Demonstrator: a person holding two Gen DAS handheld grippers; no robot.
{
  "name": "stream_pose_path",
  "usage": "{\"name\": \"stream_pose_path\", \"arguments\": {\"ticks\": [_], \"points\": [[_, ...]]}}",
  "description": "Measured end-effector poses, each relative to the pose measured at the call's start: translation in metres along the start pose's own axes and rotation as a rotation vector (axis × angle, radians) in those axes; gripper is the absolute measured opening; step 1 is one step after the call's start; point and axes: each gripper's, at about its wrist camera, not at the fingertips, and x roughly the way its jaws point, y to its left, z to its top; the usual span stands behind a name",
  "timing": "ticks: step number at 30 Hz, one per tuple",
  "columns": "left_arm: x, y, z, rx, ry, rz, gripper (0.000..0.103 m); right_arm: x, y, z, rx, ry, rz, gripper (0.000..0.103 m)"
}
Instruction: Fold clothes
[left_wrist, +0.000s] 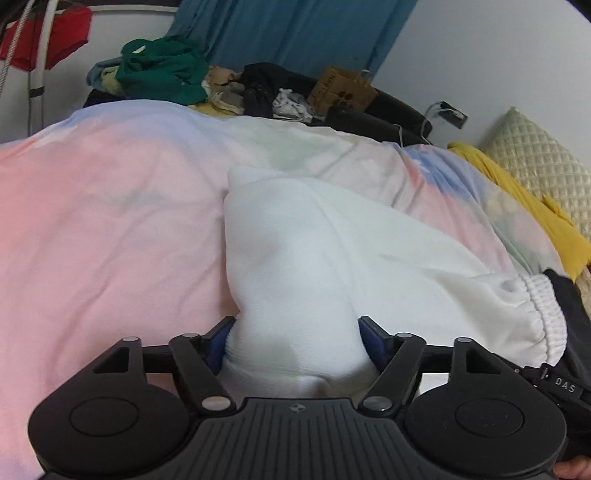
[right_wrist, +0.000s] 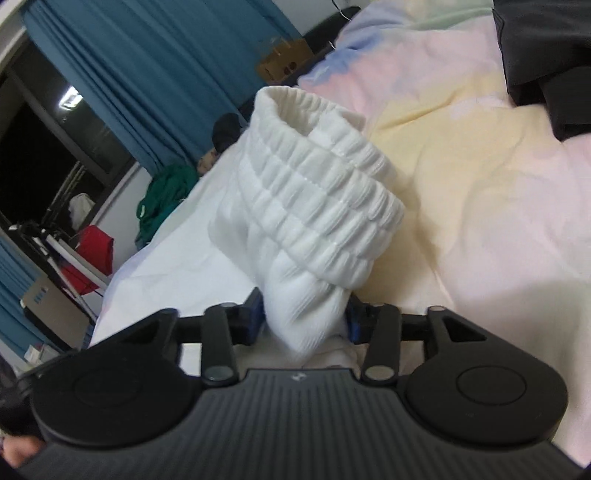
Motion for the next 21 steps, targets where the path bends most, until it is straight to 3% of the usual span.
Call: {"name": "stream_pose_path", "arguments": {"ticks": [4,7,13,21], "points": [[-0.031,-0.012,0.011,0.018,0.000,0.071,0.081,-0.031,0.019,0.007,-0.022,0.004,-0.127,0.053],[-0.071,-0.023,0.013,0.055,-0.011,0.097,0.081,-0.064,0.036,0.013,-0.063,-0.027,-0.165,0.053],[-0.166,-0.060,0.018,0.142,-0.096,0.140,0.085,-0.133,0.075,0.024,-0.185,-0.057,-0.151,0.052],[-0.292,-0.109,-0.002,0.215,-0.203,0.147,0.094,-0.222,0.133,0.019,-0.321,-0.092,-0.048,0.053]]}}
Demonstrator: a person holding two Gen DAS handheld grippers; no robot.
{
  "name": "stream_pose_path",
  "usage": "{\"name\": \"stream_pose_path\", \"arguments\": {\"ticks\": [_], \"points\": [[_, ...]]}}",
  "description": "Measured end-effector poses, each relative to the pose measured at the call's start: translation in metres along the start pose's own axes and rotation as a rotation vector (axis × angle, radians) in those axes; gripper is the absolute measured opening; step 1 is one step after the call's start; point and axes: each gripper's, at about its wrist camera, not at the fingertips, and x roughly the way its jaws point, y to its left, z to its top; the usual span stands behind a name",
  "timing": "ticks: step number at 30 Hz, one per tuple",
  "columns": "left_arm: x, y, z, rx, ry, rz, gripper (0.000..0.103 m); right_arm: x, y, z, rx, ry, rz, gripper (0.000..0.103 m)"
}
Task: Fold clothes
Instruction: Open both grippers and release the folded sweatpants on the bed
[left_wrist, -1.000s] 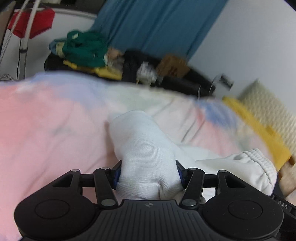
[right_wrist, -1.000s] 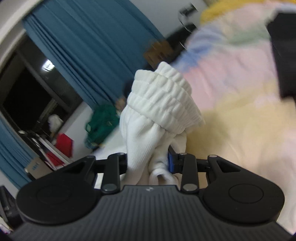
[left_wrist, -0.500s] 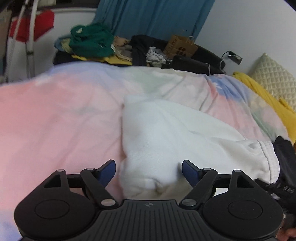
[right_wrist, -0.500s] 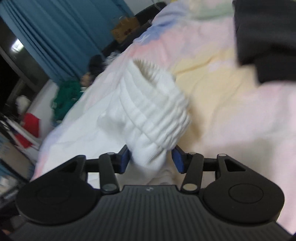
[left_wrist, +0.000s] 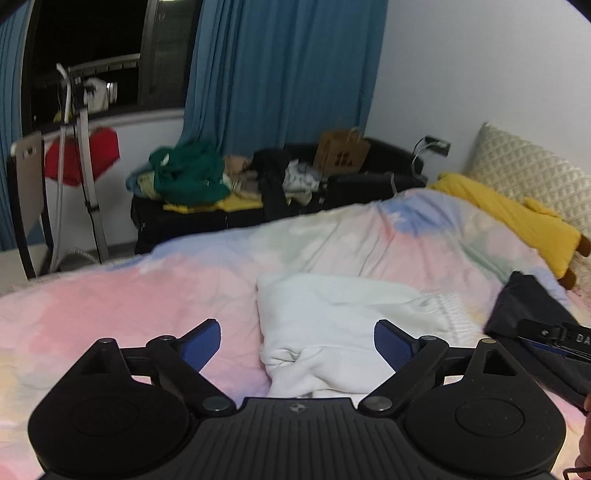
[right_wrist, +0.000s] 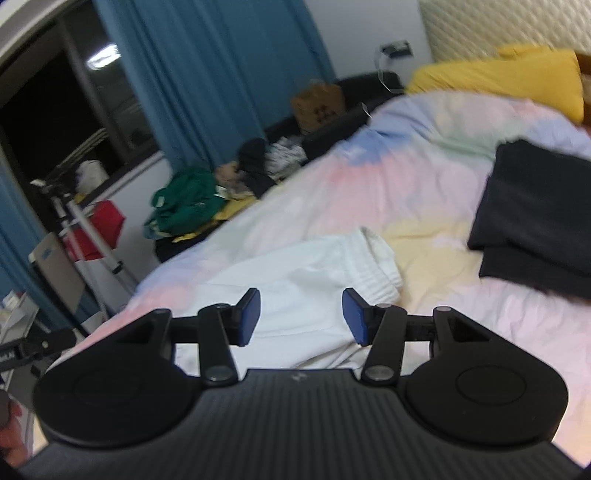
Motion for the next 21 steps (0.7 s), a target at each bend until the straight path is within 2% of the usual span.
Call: {"name": "stream_pose_path", "arguments": {"ticks": [2,4,6,8,14,21], "points": [[-0.030,-0.005,-0.004,0.009,-0.028,-0.005,0.099,-0.020,0.014,-0.001,-0.032,-0.015,0.030,0.057],[-0.057,-0.010,-0.013,0.024,-0.053,0.003,0.100,-0.039,0.029,-0.005,-0.074,-0.038,0.045,0.067],[-0.080,-0.013,-0.024,0.037,-0.072,0.014,0.102,-0.057,0.043,-0.011,-0.121,-0.070,0.042,0.084],[-0.100,-0.012,-0.037,0.035,-0.089,0.022,0.103,-0.071,0.053,-0.021,-0.165,-0.105,0.028,0.091],[-0.143,-0.007,-0.077,0.054,-0.144,0.078,0.103,-0.088,0.077,-0.058,-0.243,-0.120,0.029,0.091],[-0.151,0.003,-0.111,0.054,-0.164,0.110,0.103,-0.095,0.100,-0.105,-0.344,-0.172,0.000,0.091]]}}
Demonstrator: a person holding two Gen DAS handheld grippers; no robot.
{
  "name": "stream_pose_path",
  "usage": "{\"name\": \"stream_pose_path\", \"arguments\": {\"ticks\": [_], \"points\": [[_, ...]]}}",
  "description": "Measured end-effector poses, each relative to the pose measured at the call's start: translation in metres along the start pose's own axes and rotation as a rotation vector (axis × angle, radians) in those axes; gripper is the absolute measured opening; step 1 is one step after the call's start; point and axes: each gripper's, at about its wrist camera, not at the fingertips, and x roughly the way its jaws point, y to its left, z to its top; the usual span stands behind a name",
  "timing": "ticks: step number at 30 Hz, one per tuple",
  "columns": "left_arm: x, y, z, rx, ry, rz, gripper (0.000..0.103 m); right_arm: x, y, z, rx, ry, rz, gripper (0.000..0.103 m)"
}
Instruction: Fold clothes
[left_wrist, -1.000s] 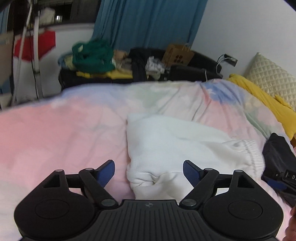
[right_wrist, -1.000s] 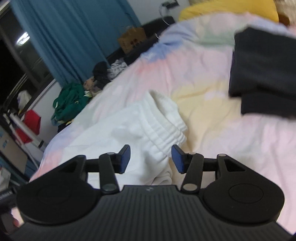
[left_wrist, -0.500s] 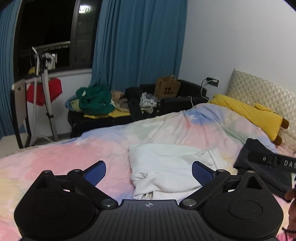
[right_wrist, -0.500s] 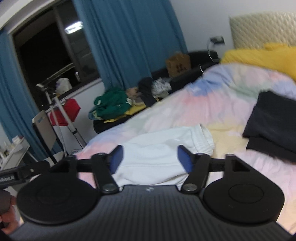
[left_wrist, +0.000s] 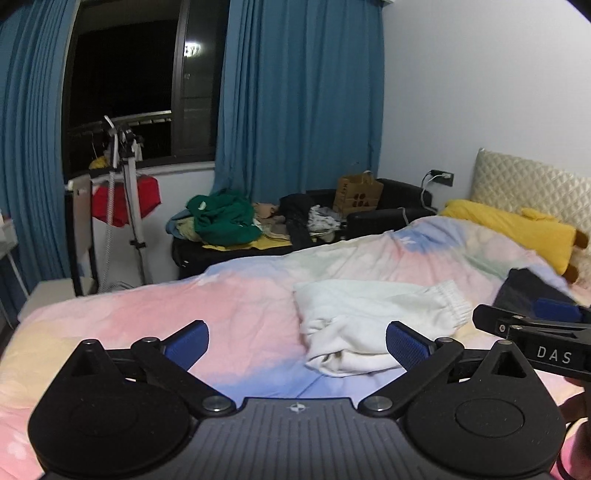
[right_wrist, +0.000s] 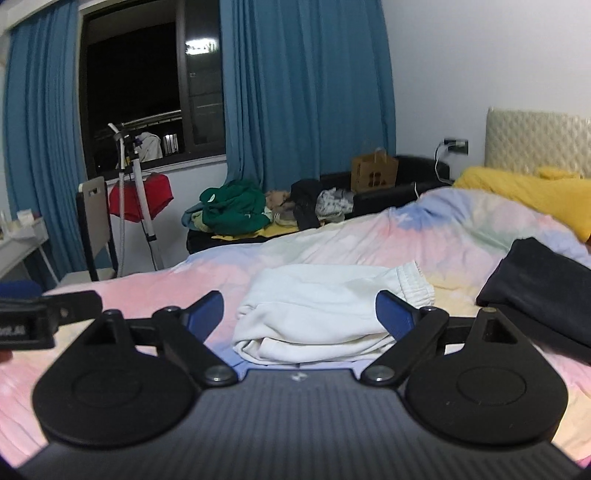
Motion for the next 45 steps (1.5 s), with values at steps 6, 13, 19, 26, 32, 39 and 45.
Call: {"name": "stream_pose_path", "arguments": {"ticks": [6,13,19,26,32,39,45], "points": [[0.004,0.010,-0.023,-0.009,-0.006,-0.005,0.103,0.005,0.010,-0.022,0.009,0.008,-0.014,0.091],[0.017,0.019,-0.042,-0.006,0.011,-0.006,0.103,0.016,0.018,-0.045,0.000,0.017,-0.050,0.091],[0.029,0.017,-0.049,0.001,0.025,0.006,0.103,0.023,0.018,-0.051,0.011,0.012,-0.048,0.091],[0.043,0.019,-0.055,-0.001,0.061,0.012,0.103,0.026,0.021,-0.059,-0.022,0.031,-0.058,0.091],[0.045,0.022,-0.057,-0.013,0.066,0.020,0.103,0.025,0.021,-0.061,-0.025,0.028,-0.074,0.091],[0.043,0.027,-0.056,-0.012,0.056,0.031,0.103,0.023,0.021,-0.061,-0.027,0.020,-0.080,0.091],[0.040,0.029,-0.055,-0.024,0.054,0.038,0.103,0.025,0.024,-0.061,-0.038,0.025,-0.084,0.091]]}}
